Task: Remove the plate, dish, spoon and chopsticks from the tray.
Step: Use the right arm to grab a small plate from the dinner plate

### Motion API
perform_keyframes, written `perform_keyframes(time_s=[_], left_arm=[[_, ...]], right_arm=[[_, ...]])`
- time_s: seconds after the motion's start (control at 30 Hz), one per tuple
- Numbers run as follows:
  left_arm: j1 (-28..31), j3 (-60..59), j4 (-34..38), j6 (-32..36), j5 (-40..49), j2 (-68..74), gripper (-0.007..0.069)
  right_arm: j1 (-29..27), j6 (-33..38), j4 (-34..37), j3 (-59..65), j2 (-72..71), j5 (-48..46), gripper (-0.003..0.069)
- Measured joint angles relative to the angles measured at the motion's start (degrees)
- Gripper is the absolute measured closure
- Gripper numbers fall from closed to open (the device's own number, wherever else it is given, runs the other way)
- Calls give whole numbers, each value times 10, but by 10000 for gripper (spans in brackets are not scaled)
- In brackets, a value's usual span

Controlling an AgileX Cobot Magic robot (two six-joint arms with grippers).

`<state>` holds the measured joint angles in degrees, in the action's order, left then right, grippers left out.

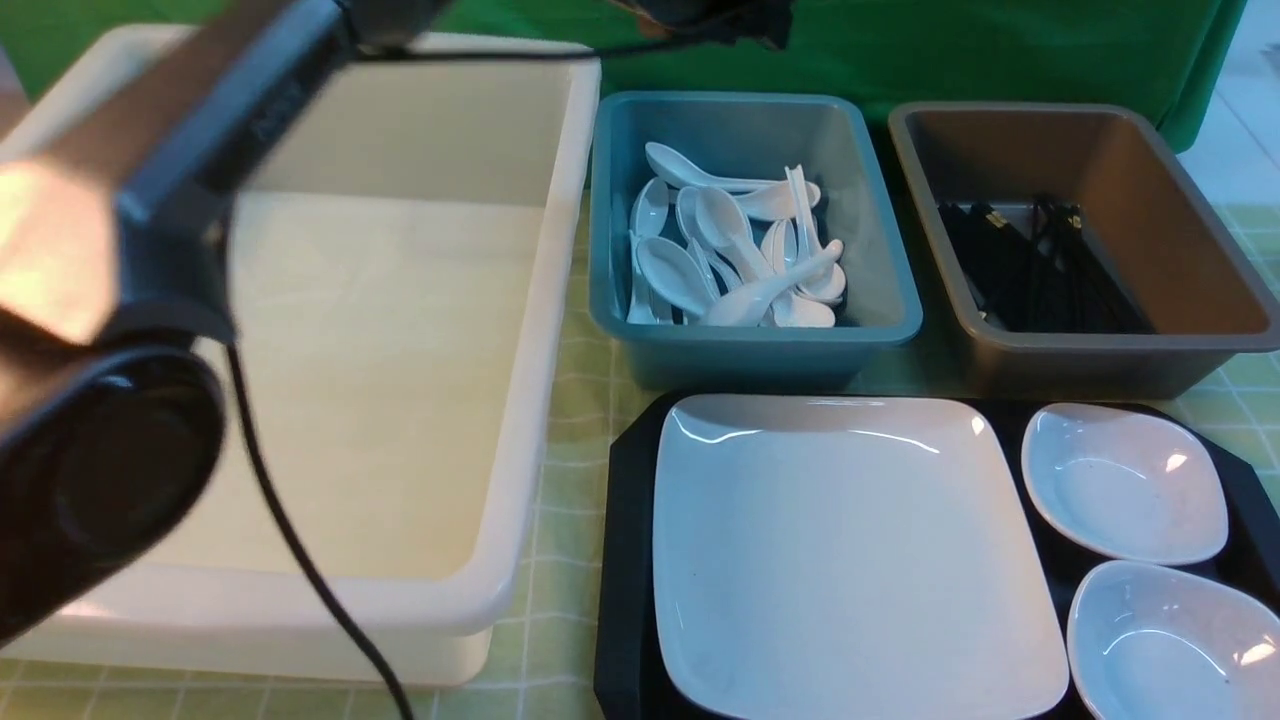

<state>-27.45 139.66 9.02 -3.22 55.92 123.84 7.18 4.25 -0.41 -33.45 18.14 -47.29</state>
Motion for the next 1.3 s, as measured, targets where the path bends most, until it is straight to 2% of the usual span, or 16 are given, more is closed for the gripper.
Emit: perform_keyframes(time_s=[0.07, 0.1, 0.13, 0.17, 0.2, 0.23, 0.3, 0.6, 0.8, 1.03, 1.3], left_arm=[[1, 0, -18, 4, 71, -39, 569], [1, 0, -19, 6, 77, -42, 576], [1, -1, -27, 14, 111, -65, 611], [1, -8, -28, 22, 124, -87, 626], [1, -8, -28, 22, 126, -87, 629], [2, -25, -24, 26, 130, -113, 634], [2, -59, -4, 32, 133, -145, 634], [3, -371, 3, 66, 137, -292, 634], [3, -554, 1, 71, 134, -372, 634], [3, -628, -8, 75, 101, -390, 634], [3, -637, -12, 75, 92, -390, 634]], right_arm=[[0, 0, 0, 0, 0, -9, 472], [0, 0, 0, 0, 1, -10, 476], [0, 0, 0, 0, 6, -23, 516], [0, 0, 0, 0, 15, -37, 563], [0, 0, 0, 0, 22, -39, 571], [0, -1, 0, 0, 42, -68, 625], [0, -2, 0, 0, 79, -102, 642], [0, -24, 0, 0, 275, -166, 651], [0, -81, 4, 0, 388, -118, 651], [-12, -115, 22, 0, 463, -50, 662], [-113, -107, 43, 0, 493, -42, 662]])
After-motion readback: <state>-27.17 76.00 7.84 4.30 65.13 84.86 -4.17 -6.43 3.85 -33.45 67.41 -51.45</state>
